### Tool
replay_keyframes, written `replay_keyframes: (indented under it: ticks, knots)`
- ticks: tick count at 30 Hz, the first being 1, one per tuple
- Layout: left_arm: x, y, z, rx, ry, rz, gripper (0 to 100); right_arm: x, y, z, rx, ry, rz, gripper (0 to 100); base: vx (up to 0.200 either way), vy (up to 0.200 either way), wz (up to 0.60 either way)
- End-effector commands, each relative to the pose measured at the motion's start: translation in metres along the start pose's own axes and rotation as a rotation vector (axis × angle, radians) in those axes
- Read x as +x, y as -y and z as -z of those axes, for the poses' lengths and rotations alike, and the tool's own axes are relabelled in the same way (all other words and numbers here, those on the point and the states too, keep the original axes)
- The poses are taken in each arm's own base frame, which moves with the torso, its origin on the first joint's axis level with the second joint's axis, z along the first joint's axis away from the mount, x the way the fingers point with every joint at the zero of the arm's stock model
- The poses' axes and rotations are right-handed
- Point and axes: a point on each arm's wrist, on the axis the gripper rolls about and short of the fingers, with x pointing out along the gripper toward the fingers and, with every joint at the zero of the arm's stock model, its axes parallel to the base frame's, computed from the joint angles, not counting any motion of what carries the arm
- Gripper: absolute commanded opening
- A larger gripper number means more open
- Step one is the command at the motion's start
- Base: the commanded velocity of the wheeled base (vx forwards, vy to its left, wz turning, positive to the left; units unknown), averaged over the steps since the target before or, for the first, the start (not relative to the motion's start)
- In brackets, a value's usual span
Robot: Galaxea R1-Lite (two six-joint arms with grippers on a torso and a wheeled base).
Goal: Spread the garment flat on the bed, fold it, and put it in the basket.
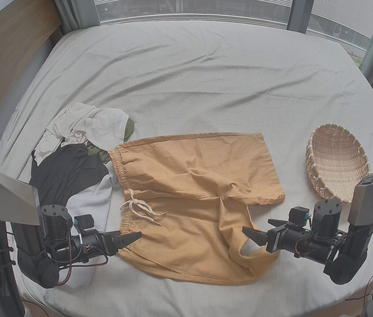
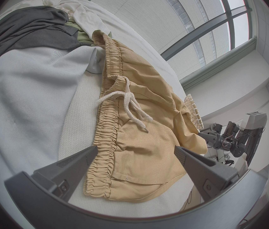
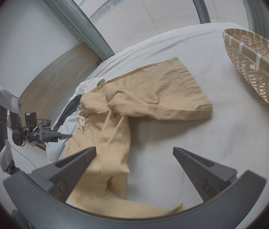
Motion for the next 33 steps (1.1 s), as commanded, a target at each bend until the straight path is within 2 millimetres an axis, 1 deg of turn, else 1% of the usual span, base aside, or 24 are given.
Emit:
replay_keyframes:
  ticks: [1, 5, 8, 9, 15, 20, 24, 28, 29, 33]
  knots:
    - [0.0, 0.0, 0.0, 0.001, 0.002, 0.001, 100, 0.0, -0.009, 0.003, 0.007, -0.012, -0.032, 100, 0.0, 0.0, 0.0]
    - [0.0, 0.0, -0.001, 0.002, 0.004, 0.002, 100, 0.0, -0.016, 0.004, 0.045, -0.018, -0.056, 100, 0.0, 0.0, 0.0]
    - [0.0, 0.0, -0.001, 0.002, 0.004, 0.002, 100, 0.001, -0.017, 0.005, 0.05, -0.021, -0.058, 100, 0.0, 0.0, 0.0]
    - [0.0, 0.0, -0.001, 0.002, 0.004, 0.002, 100, 0.001, -0.017, 0.005, 0.051, -0.022, -0.06, 0, 0.0, 0.0, 0.0]
    - [0.0, 0.0, 0.0, 0.001, 0.002, 0.001, 100, 0.001, -0.018, 0.0, 0.049, 0.001, -0.065, 0, 0.0, 0.0, 0.0]
    - [0.0, 0.0, 0.0, 0.001, 0.0, 0.002, 100, -0.007, -0.023, -0.019, 0.037, 0.08, -0.077, 0, 0.0, 0.0, 0.0]
    - [0.0, 0.0, 0.0, 0.001, 0.0, 0.002, 100, -0.011, -0.023, -0.027, 0.022, 0.114, -0.077, 0, 0.0, 0.0, 0.0]
    - [0.0, 0.0, 0.0, 0.001, 0.0, 0.002, 100, -0.012, -0.014, -0.029, -0.05, 0.128, -0.031, 0, 0.0, 0.0, 0.0]
    - [0.0, 0.0, 0.0, 0.001, 0.0, 0.002, 100, -0.012, -0.009, -0.03, -0.07, 0.138, 0.013, 0, 0.0, 0.0, 0.0]
    - [0.0, 0.0, 0.001, 0.0, -0.001, 0.001, 100, -0.006, -0.004, -0.028, -0.08, 0.14, 0.06, 0, 0.0, 0.0, 0.0]
